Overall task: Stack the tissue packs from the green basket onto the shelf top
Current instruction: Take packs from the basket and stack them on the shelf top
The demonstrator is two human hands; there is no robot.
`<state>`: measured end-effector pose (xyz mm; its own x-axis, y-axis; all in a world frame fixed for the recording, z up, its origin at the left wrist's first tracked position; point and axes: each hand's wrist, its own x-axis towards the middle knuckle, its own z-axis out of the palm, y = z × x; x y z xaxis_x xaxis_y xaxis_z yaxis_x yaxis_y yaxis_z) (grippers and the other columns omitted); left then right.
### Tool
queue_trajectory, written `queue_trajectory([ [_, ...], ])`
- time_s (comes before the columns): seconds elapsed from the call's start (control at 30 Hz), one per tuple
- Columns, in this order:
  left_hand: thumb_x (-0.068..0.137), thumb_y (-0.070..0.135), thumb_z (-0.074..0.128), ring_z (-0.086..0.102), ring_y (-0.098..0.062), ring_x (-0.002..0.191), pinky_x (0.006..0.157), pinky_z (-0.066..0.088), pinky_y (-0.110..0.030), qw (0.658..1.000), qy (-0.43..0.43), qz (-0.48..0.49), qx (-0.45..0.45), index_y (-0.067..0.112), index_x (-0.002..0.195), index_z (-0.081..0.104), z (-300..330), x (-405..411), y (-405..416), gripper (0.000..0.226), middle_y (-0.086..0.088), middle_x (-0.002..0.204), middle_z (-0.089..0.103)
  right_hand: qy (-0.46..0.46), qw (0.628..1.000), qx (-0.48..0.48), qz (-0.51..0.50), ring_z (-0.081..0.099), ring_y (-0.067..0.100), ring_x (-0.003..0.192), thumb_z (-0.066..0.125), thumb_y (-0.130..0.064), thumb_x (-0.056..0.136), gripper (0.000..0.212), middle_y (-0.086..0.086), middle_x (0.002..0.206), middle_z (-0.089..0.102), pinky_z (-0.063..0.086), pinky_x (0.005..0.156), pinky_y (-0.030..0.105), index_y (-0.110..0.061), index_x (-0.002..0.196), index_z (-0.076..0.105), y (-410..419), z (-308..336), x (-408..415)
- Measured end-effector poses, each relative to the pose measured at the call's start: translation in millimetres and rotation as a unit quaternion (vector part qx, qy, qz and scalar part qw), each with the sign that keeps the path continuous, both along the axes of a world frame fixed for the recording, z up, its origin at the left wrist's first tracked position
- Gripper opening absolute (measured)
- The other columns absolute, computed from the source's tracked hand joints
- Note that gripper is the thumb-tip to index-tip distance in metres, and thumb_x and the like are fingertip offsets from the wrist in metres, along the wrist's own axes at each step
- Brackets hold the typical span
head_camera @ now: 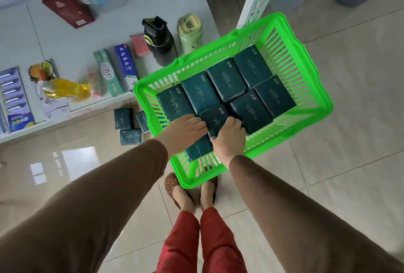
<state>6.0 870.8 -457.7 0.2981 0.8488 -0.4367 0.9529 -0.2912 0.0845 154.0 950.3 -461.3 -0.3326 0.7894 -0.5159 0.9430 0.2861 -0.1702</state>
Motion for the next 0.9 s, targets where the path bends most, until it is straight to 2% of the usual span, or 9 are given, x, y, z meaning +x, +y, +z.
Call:
queue_trajectory([
  [0.07, 0.084, 0.009, 0.045, 0.051, -0.027, 0.119, 0.092, 0.044, -0.041, 1.000, 0.017, 0.005, 0.012, 0.011, 0.136, 0.047, -6.7, 0.5, -0.2, 0.052, -0.006, 0.133, 0.052, -0.002, 0.999, -0.021, -0.039, 0.052, 0.036, 0.117, 0.083, -0.040, 0.074, 0.080, 0.012, 0.128, 0.051, 0.044, 0.094, 0.043, -0.014, 0.132, 0.034, 4.9, -1.9, -1.3],
  [0.17, 0.087, 0.015, 0.057, 0.051, -0.023, 0.108, 0.081, 0.040, -0.035, 0.999, 0.041, -0.020, 0.026, 0.019, 0.125, 0.055, -8.0, 6.2, 4.7, 0.037, 0.002, 0.117, 0.058, -0.019, 0.997, -0.054, -0.055, 0.048, 0.035, 0.118, 0.086, -0.039, 0.068, 0.094, 0.013, 0.124, 0.057, 0.042, 0.093, 0.041, -0.016, 0.138, 0.027, 14.3, -2.1, 3.5],
  [0.27, 0.081, 0.015, 0.061, 0.049, -0.024, 0.105, 0.083, 0.038, -0.035, 0.997, 0.060, -0.045, 0.031, 0.024, 0.104, 0.065, 6.9, 10.9, 11.1, 0.025, 0.004, 0.105, 0.058, -0.016, 0.995, -0.072, -0.068, 0.046, 0.034, 0.120, 0.085, -0.039, 0.068, 0.077, 0.013, 0.125, 0.057, 0.041, 0.094, 0.041, -0.011, 0.124, 0.040, 23.6, 5.8, 8.5],
  [0.37, 0.078, 0.010, 0.049, 0.049, -0.027, 0.103, 0.085, 0.038, -0.037, 0.994, 0.053, -0.019, 0.089, 0.022, 0.096, 0.065, 36.9, 9.3, 7.0, 0.026, 0.000, 0.102, 0.056, 0.022, 0.992, -0.089, -0.089, 0.049, 0.035, 0.115, 0.082, -0.044, 0.067, 0.066, 0.013, 0.121, 0.058, 0.043, 0.090, 0.041, -0.010, 0.114, 0.052, 36.7, 34.8, 12.8],
  [0.5, 0.074, 0.020, 0.064, 0.053, -0.027, 0.102, 0.091, 0.038, -0.041, 0.983, 0.027, 0.127, 0.131, 0.021, 0.107, 0.056, 106.0, -6.5, -9.9, 0.033, 0.000, 0.103, 0.058, 0.215, 0.959, -0.117, -0.142, 0.062, 0.025, 0.091, 0.081, -0.040, 0.070, 0.049, 0.009, 0.110, 0.061, 0.051, 0.079, 0.038, -0.018, 0.104, 0.054, 48.3, 105.9, 21.1],
  [0.6, 0.061, 0.029, 0.077, 0.059, -0.028, 0.095, 0.086, 0.038, -0.043, 0.946, 0.007, 0.279, 0.165, 0.020, 0.100, 0.055, 183.2, -38.4, -33.1, 0.046, 0.000, 0.094, 0.062, 0.321, 0.939, -0.098, -0.069, 0.065, 0.021, 0.097, 0.081, -0.032, 0.075, 0.044, 0.002, 0.106, 0.066, 0.052, 0.084, 0.037, -0.023, 0.108, 0.052, 45.9, 181.4, 6.8],
  [0.7, 0.063, 0.036, 0.081, 0.058, -0.029, 0.102, 0.088, 0.039, -0.044, 0.898, 0.004, 0.381, 0.218, 0.019, 0.110, 0.053, 258.6, -83.2, -70.8, 0.057, -0.002, 0.103, 0.065, 0.389, 0.918, -0.080, 0.009, 0.065, 0.014, 0.100, 0.080, -0.024, 0.076, 0.049, -0.004, 0.109, 0.065, 0.053, 0.085, 0.031, -0.030, 0.114, 0.051, 31.2, 257.8, -31.8],
  [0.8, 0.068, 0.039, 0.081, 0.057, -0.030, 0.103, 0.087, 0.039, -0.045, 0.858, 0.003, 0.427, 0.285, 0.021, 0.122, 0.053, 323.8, -127.3, -119.1, 0.063, -0.001, 0.109, 0.065, 0.449, 0.891, -0.061, 0.032, 0.062, -0.002, 0.090, 0.084, -0.023, 0.073, 0.060, -0.013, 0.105, 0.061, 0.050, 0.073, 0.014, -0.028, 0.118, 0.044, 3.7, 321.5, -81.7],
  [0.9, 0.069, 0.043, 0.081, 0.053, -0.029, 0.103, 0.083, 0.039, -0.042, 0.830, 0.011, 0.452, 0.327, 0.021, 0.120, 0.057, 374.1, -170.5, -173.5, 0.060, 0.000, 0.108, 0.064, 0.523, 0.848, -0.082, 0.012, 0.063, -0.010, 0.082, 0.087, -0.021, 0.073, 0.061, -0.015, 0.102, 0.058, 0.050, 0.062, 0.010, -0.021, 0.114, 0.043, -31.8, 367.7, -139.9],
])
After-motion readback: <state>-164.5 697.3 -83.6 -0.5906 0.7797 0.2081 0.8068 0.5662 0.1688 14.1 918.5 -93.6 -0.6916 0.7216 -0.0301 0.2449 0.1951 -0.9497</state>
